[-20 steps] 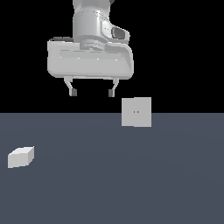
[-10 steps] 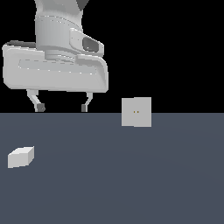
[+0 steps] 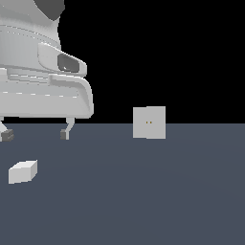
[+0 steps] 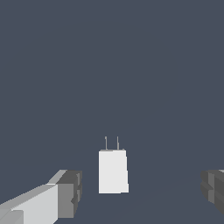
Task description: Plug the charger into the wall socket.
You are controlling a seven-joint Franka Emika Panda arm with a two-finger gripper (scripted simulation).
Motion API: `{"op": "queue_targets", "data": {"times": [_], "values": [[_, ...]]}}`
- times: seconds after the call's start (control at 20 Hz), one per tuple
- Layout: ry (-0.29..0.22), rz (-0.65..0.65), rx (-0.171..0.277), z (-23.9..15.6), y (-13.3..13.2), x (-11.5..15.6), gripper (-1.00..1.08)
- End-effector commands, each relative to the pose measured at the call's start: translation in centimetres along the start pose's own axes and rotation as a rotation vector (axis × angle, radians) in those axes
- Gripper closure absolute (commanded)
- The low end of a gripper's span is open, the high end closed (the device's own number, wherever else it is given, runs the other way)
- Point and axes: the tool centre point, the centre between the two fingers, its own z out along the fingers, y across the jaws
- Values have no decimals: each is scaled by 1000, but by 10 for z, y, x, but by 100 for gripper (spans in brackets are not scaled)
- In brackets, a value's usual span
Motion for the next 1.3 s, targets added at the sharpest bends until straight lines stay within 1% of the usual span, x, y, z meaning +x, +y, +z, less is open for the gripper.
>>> {"op": "queue_targets", "data": {"times": [0.0, 0.3, 0.8, 1.25], "values": [[14, -16, 3, 5, -8, -3, -92], [30, -38, 5, 12, -19, -6, -92], [30, -39, 4, 15, -20, -6, -92], [30, -39, 3, 46, -19, -16, -92]]}}
